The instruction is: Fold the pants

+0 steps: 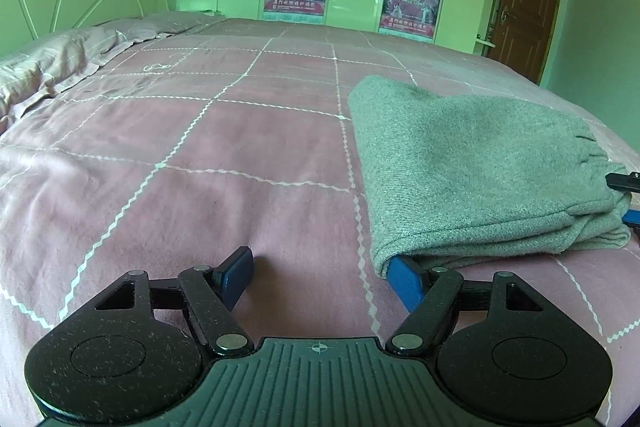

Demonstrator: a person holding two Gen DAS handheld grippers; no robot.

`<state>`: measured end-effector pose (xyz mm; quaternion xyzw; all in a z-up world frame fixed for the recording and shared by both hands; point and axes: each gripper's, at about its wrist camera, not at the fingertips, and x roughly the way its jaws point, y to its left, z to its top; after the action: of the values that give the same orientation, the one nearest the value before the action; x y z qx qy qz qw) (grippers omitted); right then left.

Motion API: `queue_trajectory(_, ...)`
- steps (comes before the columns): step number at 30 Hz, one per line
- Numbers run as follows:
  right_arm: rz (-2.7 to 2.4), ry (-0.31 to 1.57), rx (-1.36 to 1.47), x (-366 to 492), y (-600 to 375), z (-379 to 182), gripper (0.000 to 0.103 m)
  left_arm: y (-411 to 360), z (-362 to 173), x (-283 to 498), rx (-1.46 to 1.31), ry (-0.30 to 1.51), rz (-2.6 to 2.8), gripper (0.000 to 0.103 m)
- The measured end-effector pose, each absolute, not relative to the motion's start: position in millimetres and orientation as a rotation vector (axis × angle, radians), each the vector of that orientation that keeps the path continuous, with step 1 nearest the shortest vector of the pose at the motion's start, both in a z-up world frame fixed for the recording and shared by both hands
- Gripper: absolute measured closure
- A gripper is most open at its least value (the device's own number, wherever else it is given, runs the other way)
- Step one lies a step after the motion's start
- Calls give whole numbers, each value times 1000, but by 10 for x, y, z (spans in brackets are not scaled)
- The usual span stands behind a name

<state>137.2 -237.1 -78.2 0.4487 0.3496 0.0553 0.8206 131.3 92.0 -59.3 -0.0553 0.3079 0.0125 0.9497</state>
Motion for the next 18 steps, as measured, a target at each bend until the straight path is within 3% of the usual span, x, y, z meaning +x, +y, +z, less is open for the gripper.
queue_trajectory(2,131,745,974,1369,-2396,-792,64,910,-598,1299,-109,624,24,29)
queue_trajectory(4,140,760,904,1401,-2327,-737,79,898,-606,1298,-103,625,24,28)
queue_trajectory(7,178,672,863,1345,-2285,-517,83,889,-595,1280,-105,627,18,28)
queue_trajectory(11,122,720,830,1349,-2318,-622,83,892,-596,1274,-104,625,8,26)
queue_trajectory(13,113,729,894,1296,-2412,-754,77,897,-591,1278,-101,626,6,25)
queue_trajectory(15,73,680,880,1158,-2444,-635,71,891,-544,1258,-86,637,6,25)
queue_trajectory(18,81,544,771,974,-2388,-313,74,937,-398,1126,-84,609,6,25)
